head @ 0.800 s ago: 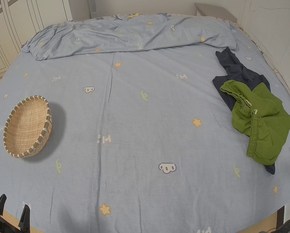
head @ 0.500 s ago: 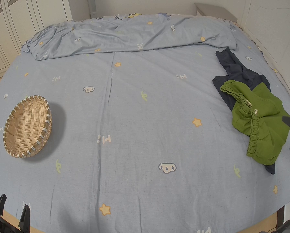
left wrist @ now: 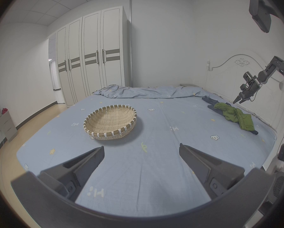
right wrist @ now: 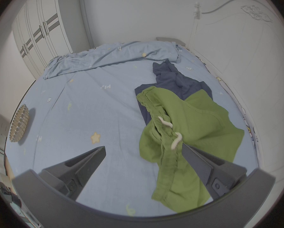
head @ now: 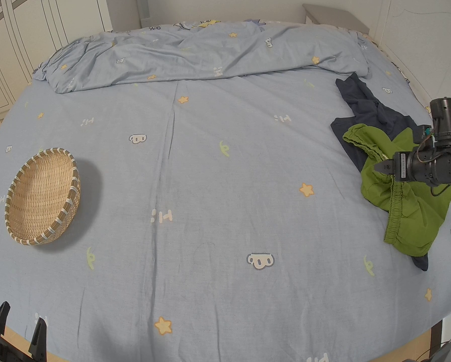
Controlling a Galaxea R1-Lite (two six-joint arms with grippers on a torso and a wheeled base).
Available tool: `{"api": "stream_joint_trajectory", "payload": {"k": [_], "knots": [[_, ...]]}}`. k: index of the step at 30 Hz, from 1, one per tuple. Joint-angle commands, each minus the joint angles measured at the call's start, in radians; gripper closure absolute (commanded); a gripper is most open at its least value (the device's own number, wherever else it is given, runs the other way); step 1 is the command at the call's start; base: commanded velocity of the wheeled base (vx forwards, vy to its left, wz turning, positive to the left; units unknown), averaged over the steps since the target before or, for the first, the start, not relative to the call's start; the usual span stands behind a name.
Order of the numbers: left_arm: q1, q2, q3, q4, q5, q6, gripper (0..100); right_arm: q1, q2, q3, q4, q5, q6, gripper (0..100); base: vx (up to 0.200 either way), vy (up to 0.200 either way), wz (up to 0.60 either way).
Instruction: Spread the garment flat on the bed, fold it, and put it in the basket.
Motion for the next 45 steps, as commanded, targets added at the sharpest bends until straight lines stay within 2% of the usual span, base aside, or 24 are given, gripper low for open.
{"api": "stream_joint_trajectory", "payload": {"k": [1, 10, 11, 13, 14, 15, 27, 28, 45], "knots": [[0.000, -0.016, 0.018, 0.000, 0.000, 0.000, 0, -0.010, 0.121, -0.027, -0.037, -0.003, 0.000, 0, 0.000, 0.000, 0.00], [0.000, -0.016, 0.018, 0.000, 0.000, 0.000, 0, -0.035, 0.131, -0.049, -0.040, -0.017, 0.000, 0, 0.000, 0.000, 0.00], [0.000, -0.016, 0.018, 0.000, 0.000, 0.000, 0, -0.038, 0.155, -0.063, -0.042, -0.042, 0.001, 0, 0.000, 0.000, 0.00], [0.000, -0.016, 0.018, 0.000, 0.000, 0.000, 0, -0.038, 0.155, -0.063, -0.042, -0.042, 0.001, 0, 0.000, 0.000, 0.00], [0.000, -0.016, 0.018, 0.000, 0.000, 0.000, 0, -0.053, 0.183, -0.087, -0.042, -0.079, -0.002, 0, 0.000, 0.000, 0.00], [0.000, -0.016, 0.018, 0.000, 0.000, 0.000, 0, -0.058, 0.192, -0.096, -0.042, -0.083, -0.002, 0, 0.000, 0.000, 0.00], [0.000, -0.016, 0.018, 0.000, 0.000, 0.000, 0, -0.087, 0.256, -0.132, -0.056, -0.082, -0.009, 0, 0.000, 0.000, 0.00], [0.000, -0.016, 0.018, 0.000, 0.000, 0.000, 0, -0.087, 0.259, -0.133, -0.060, -0.082, -0.009, 100, 0.000, 0.000, 0.00], [0.000, -0.016, 0.018, 0.000, 0.000, 0.000, 0, -0.073, 0.241, -0.173, -0.073, -0.080, -0.014, 100, 0.000, 0.000, 0.00]]}}
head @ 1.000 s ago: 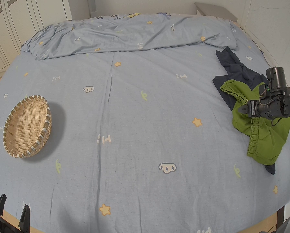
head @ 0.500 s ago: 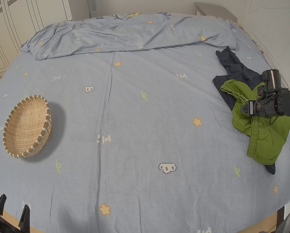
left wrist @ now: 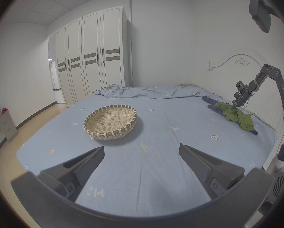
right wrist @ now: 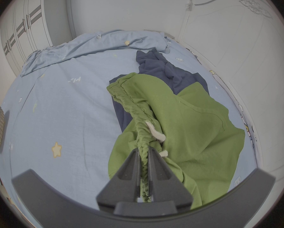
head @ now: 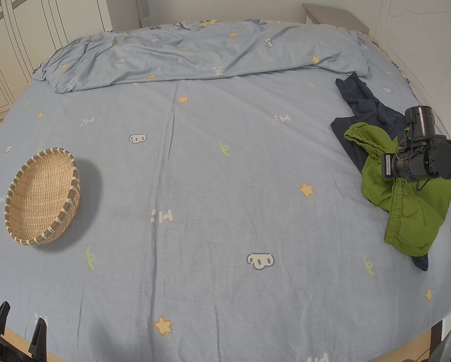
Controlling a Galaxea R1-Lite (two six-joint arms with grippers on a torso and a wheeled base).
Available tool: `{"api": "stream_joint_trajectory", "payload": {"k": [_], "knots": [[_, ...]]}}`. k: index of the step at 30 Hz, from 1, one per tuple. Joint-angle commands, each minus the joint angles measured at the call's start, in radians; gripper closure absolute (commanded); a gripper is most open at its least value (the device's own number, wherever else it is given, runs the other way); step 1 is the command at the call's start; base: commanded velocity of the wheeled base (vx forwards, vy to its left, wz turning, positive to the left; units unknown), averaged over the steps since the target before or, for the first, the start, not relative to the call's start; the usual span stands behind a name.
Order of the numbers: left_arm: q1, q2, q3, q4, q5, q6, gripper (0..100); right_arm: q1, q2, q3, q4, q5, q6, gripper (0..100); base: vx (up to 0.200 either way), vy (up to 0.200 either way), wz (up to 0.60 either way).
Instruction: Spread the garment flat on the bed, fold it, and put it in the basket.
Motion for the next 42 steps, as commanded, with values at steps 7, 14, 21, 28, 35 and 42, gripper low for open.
{"api": "stream_joint_trajectory", "payload": {"k": [7, 14, 21, 28, 35, 42], "knots": [[0.001, -0.016, 0.018, 0.000, 0.002, 0.000, 0, 0.049, -0.197, -0.152, 0.232, 0.107, 0.016, 100, 0.000, 0.000, 0.00], [0.001, -0.016, 0.018, 0.000, 0.001, 0.000, 0, 0.134, -0.328, -0.347, 0.581, 0.263, 0.127, 100, 0.000, 0.000, 0.00], [0.001, -0.016, 0.018, 0.000, 0.002, 0.000, 0, 0.313, -0.372, -0.370, 0.705, 0.295, 0.272, 100, 0.000, 0.000, 0.00], [0.001, -0.016, 0.018, 0.000, 0.001, 0.000, 0, 0.536, -0.366, -0.418, 0.697, 0.285, 0.417, 100, 0.000, 0.000, 0.00], [0.001, -0.016, 0.018, 0.000, 0.001, 0.000, 0, 0.701, -0.303, -0.407, 0.636, 0.280, 0.516, 100, 0.000, 0.000, 0.00], [0.001, -0.016, 0.018, 0.000, 0.001, 0.000, 0, 0.836, -0.133, -0.445, 0.358, 0.208, 0.591, 100, 0.000, 0.000, 0.00]]}}
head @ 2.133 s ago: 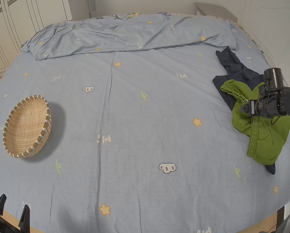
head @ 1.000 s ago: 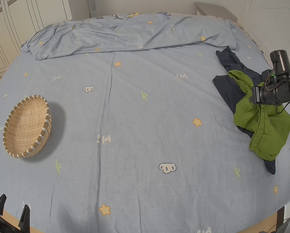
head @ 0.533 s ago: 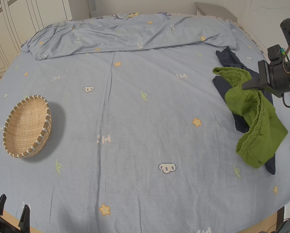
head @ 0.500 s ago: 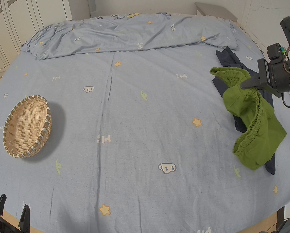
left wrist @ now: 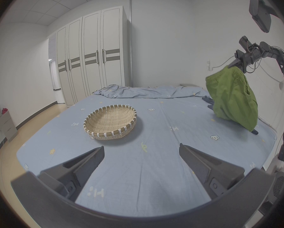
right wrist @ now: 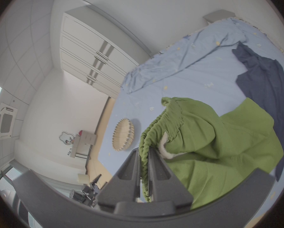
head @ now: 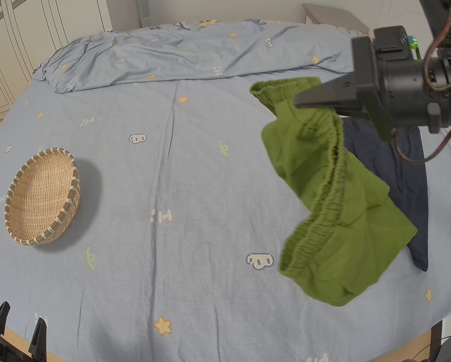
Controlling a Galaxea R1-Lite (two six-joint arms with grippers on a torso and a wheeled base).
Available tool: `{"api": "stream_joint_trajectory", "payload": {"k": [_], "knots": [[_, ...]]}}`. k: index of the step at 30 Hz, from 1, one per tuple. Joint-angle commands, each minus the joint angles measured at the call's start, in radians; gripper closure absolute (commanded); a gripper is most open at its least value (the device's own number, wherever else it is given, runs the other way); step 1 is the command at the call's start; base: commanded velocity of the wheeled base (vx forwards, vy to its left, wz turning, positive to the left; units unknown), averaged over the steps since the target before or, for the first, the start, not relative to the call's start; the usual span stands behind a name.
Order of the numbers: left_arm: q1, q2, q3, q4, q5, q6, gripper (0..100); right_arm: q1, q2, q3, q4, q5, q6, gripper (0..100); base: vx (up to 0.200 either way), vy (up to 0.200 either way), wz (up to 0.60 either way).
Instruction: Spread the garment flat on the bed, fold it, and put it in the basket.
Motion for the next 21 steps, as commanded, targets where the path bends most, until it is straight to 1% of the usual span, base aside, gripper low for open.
{"api": "stream_joint_trajectory", "payload": {"k": [1, 2, 4, 5, 7, 10, 12, 13, 15, 16, 17, 18, 21], "knots": [[-0.001, -0.016, 0.018, 0.000, 0.000, 0.000, 0, 0.109, 0.167, -0.044, -0.112, -0.071, 0.028, 100, 0.000, 0.000, 0.00], [-0.001, -0.016, 0.018, 0.000, 0.000, 0.000, 0, 0.138, 0.225, -0.083, -0.118, -0.105, 0.033, 100, 0.000, 0.000, 0.00], [-0.001, -0.016, 0.018, 0.000, 0.000, 0.000, 0, 0.172, 0.290, -0.132, -0.121, -0.136, 0.051, 100, 0.000, 0.000, 0.00], [-0.001, -0.016, 0.018, 0.000, 0.002, 0.000, 0, 0.178, 0.302, -0.141, -0.123, -0.142, 0.058, 100, 0.000, 0.000, 0.00], [-0.001, -0.016, 0.016, 0.000, 0.000, 0.000, 0, 0.215, 0.353, -0.186, -0.132, -0.162, 0.091, 100, 0.000, 0.000, 0.00], [-0.001, -0.016, 0.018, 0.000, 0.000, 0.000, 0, 0.250, 0.377, -0.213, -0.137, -0.168, 0.128, 100, 0.000, 0.000, 0.00], [-0.001, -0.016, 0.018, 0.000, 0.000, 0.000, 0, 0.259, 0.386, -0.213, -0.146, -0.182, 0.139, 100, 0.000, 0.000, 0.00], [-0.001, -0.016, 0.018, 0.000, 0.000, 0.000, 0, 0.267, 0.393, -0.207, -0.171, -0.211, 0.142, 100, 0.000, 0.000, 0.00], [-0.001, -0.016, 0.018, 0.000, 0.002, 0.000, 0, 0.267, 0.400, -0.201, -0.198, -0.234, 0.140, 100, 0.000, 0.000, 0.00], [0.001, -0.016, 0.018, 0.000, 0.000, 0.005, 0, 0.264, 0.416, -0.190, -0.235, -0.249, 0.131, 100, 0.000, 0.000, 0.00], [0.001, -0.016, 0.018, 0.000, 0.000, 0.005, 0, 0.264, 0.416, -0.190, -0.235, -0.249, 0.131, 100, 0.000, 0.000, 0.00], [0.001, -0.016, 0.018, 0.000, 0.002, 0.000, 0, 0.256, 0.432, -0.178, -0.272, -0.251, 0.128, 100, 0.000, 0.000, 0.00], [0.001, -0.016, 0.018, 0.000, 0.000, 0.000, 0, 0.250, 0.449, -0.172, -0.286, -0.251, 0.128, 100, 0.000, 0.000, 0.00]]}}
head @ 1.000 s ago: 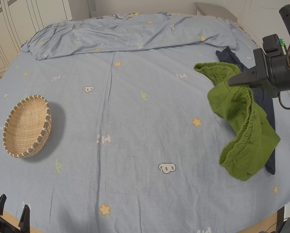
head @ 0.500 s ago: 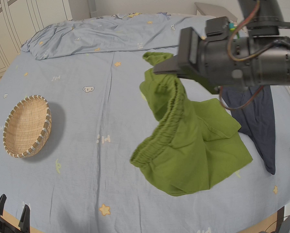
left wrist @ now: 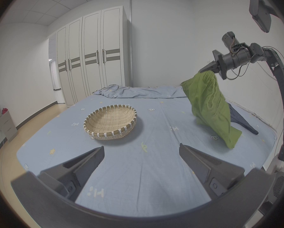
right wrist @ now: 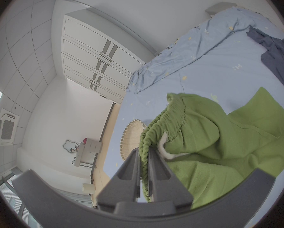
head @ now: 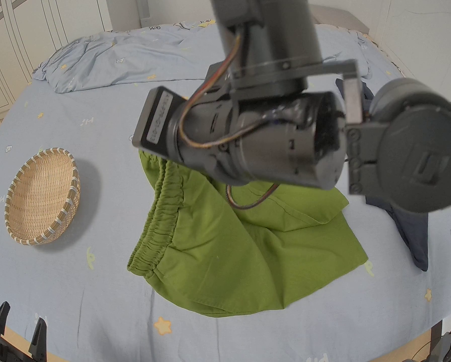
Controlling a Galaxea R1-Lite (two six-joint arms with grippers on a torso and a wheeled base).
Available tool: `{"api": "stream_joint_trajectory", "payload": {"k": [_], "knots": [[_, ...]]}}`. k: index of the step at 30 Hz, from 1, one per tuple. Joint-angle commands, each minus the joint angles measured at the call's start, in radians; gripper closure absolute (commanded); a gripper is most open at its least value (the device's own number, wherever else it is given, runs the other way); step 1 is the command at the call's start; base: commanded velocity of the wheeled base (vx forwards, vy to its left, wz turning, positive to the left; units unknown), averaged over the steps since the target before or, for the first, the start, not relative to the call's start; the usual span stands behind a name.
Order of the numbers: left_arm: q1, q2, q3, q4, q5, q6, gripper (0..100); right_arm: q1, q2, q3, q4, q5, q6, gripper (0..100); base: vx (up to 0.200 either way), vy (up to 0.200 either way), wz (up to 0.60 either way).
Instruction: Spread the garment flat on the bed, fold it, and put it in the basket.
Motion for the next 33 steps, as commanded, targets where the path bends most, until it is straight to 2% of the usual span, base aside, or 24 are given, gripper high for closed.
{"api": "stream_joint_trajectory", "payload": {"k": [1, 2, 3, 7, 12, 18, 19, 21, 22, 23, 24, 25, 26, 28, 30, 31, 32, 33], "knots": [[-0.001, -0.016, 0.018, 0.000, 0.000, -0.002, 0, -0.007, 0.069, 0.014, -0.009, -0.003, -0.003, 100, 0.000, 0.000, 0.00], [-0.001, -0.016, 0.018, 0.000, 0.000, -0.002, 0, -0.007, 0.069, 0.014, -0.009, -0.003, -0.003, 100, 0.000, 0.000, 0.00], [-0.001, -0.016, 0.016, 0.000, -0.001, 0.004, 0, -0.013, 0.086, 0.015, -0.007, -0.003, -0.006, 0, 0.000, 0.000, 0.00], [-0.001, -0.016, 0.018, 0.000, -0.003, 0.006, 0, -0.020, 0.104, 0.014, 0.003, -0.003, -0.032, 0, 0.000, 0.000, 0.00], [-0.001, -0.016, 0.018, 0.001, -0.004, 0.006, 0, -0.018, 0.120, 0.006, 0.071, -0.003, -0.112, 0, 0.000, 0.000, 0.00], [0.004, -0.016, 0.012, 0.004, -0.004, 0.009, 0, -0.038, 0.107, 0.014, 0.089, -0.005, -0.112, 0, 0.000, 0.000, 0.00], [0.004, -0.016, 0.010, -0.003, -0.003, 0.009, 0, -0.072, 0.097, 0.031, 0.092, -0.001, -0.109, 0, 0.000, 0.000, 0.00], [0.001, -0.016, -0.031, -0.009, -0.006, -0.002, 0, -0.112, 0.057, 0.063, 0.091, 0.005, -0.109, 0, 0.000, 0.000, 0.00], [-0.008, 0.001, -0.209, -0.002, -0.006, -0.068, 0, -0.161, -0.011, 0.120, 0.082, 0.018, -0.111, 0, 0.000, 0.000, 0.00], [-0.008, 0.001, -0.209, -0.002, -0.006, -0.068, 0, -0.161, -0.011, 0.120, 0.082, 0.018, -0.111, 0, 0.000, 0.000, 0.00], [-0.043, 0.091, -0.404, 0.050, -0.027, -0.191, 0, -0.213, -0.067, 0.184, 0.079, 0.063, -0.111, 0, 0.000, 0.000, 0.00], [-0.085, 0.163, -0.499, 0.110, -0.061, -0.235, 0, -0.247, -0.112, 0.230, 0.077, 0.104, -0.109, 0, 0.000, 0.000, 0.00], [-0.085, 0.163, -0.499, 0.110, -0.061, -0.235, 0, -0.247, -0.112, 0.230, 0.077, 0.104, -0.109, 0, 0.000, 0.000, 0.00], [-0.171, 0.274, -0.570, 0.225, -0.167, -0.241, 0, -0.306, -0.230, 0.348, 0.077, 0.186, -0.109, 0, 0.000, 0.000, 0.00], [-0.232, 0.364, -0.551, 0.248, -0.236, -0.260, 0, -0.359, -0.308, 0.440, 0.072, 0.250, -0.111, 0, 0.000, 0.000, 0.00], [-0.232, 0.364, -0.551, 0.248, -0.236, -0.260, 0, -0.359, -0.308, 0.440, 0.072, 0.250, -0.111, 0, 0.000, 0.000, 0.00], [-0.286, 0.465, -0.501, 0.236, -0.276, -0.349, 0, -0.415, -0.379, 0.531, 0.066, 0.308, -0.111, 0, 0.000, 0.000, 0.00], [-0.295, 0.487, -0.490, 0.225, -0.279, -0.382, 0, -0.429, -0.396, 0.552, 0.065, 0.322, -0.112, 0, 0.000, 0.000, 0.00]]}}
